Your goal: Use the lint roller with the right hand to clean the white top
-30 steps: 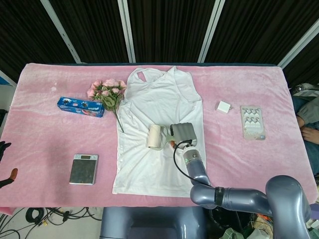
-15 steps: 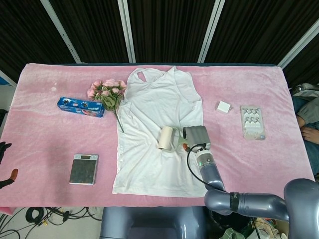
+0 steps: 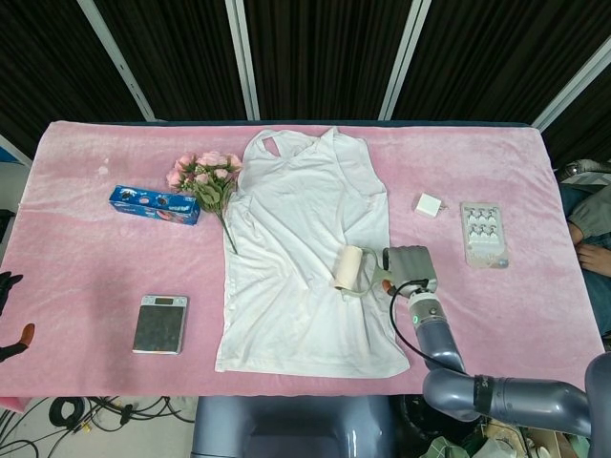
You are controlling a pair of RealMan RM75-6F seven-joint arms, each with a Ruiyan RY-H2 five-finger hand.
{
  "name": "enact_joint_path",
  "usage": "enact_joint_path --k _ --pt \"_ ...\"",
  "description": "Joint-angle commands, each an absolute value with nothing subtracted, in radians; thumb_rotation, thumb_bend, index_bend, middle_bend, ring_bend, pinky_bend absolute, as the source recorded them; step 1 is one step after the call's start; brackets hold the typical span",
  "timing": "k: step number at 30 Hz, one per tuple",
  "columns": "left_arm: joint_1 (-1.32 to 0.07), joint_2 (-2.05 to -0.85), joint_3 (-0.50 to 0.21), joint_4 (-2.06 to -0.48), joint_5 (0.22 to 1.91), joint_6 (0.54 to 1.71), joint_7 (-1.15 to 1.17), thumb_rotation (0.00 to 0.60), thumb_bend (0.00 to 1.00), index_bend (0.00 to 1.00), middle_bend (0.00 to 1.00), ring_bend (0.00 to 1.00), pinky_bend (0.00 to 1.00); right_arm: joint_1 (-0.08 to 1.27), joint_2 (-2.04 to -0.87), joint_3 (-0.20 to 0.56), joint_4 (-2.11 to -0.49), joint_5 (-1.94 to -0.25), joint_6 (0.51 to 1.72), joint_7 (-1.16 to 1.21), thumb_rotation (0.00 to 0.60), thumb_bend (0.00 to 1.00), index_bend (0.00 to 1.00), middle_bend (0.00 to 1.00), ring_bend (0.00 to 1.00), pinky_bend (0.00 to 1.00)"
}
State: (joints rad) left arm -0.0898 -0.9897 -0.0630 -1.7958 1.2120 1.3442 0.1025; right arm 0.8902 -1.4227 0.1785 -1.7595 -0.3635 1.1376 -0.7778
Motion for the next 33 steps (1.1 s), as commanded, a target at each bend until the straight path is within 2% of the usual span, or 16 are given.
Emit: enact_joint_path --k 1,10,33 --pt "-0.090 -0.991 -0.064 -1.797 1.212 1.345 0.102 0.600 0.39 0.12 0.06 0.04 0.04 0.881 -1.394 0.172 -1.779 -0.362 1.125 -0.770 0.600 0.61 0.71 0.59 0.59 0.41" --pt "-0.089 -0.990 -0.064 -1.798 1.212 1.348 0.098 0.600 0.39 0.12 0.06 0.04 0.04 0.922 -1.405 0.181 -1.760 -0.320 1.070 -0.784 0.600 0.61 0.71 0.59 0.59 0.41" --pt "-0.092 -0.986 -0.065 -1.795 1.214 1.340 0.088 0.600 0.39 0.12 0.06 0.04 0.04 1.120 -1.593 0.273 -1.590 -0.171 1.005 -0.850 0.600 0.61 0.71 0.59 0.59 0.41"
